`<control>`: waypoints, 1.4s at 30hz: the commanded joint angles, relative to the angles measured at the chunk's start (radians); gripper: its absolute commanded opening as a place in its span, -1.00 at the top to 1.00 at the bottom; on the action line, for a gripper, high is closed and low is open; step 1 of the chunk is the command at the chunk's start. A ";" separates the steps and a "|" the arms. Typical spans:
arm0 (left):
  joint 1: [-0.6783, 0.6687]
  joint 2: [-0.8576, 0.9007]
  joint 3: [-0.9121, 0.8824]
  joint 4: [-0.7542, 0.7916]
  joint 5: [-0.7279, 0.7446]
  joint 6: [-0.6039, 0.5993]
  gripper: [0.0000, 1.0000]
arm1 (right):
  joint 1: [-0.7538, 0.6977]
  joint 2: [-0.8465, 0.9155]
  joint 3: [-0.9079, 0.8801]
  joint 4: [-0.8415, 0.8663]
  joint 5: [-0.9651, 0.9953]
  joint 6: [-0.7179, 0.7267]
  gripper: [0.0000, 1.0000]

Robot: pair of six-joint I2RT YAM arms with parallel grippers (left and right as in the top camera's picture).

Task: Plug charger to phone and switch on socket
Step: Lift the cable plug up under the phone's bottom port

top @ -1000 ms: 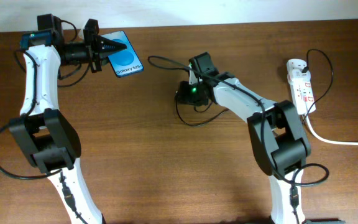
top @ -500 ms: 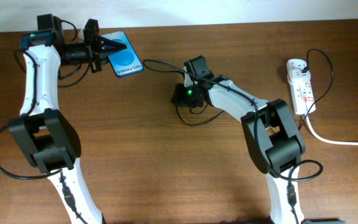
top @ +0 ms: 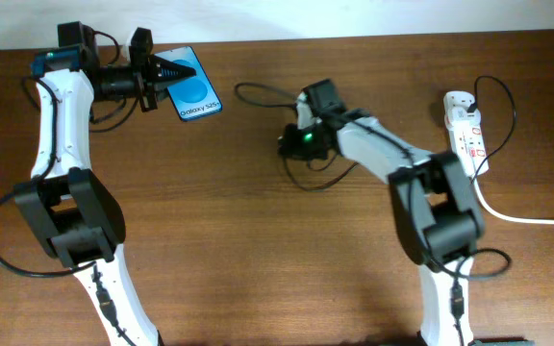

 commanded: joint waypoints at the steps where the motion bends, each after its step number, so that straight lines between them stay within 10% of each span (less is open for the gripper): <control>1: -0.012 -0.016 0.011 0.000 0.042 0.079 1.00 | -0.054 -0.241 0.003 -0.060 -0.054 -0.103 0.92; 14: -0.184 -0.016 0.011 0.072 0.167 0.035 1.00 | -0.125 -0.702 -0.016 -0.429 -0.201 -0.144 0.92; 23: -0.183 -0.016 0.011 0.303 0.167 -0.254 1.00 | 0.093 -0.699 -0.281 0.161 -0.260 0.264 0.92; 42: -0.183 -0.016 0.011 0.400 0.119 -0.351 1.00 | 0.158 -0.608 -0.290 0.313 -0.217 0.409 0.92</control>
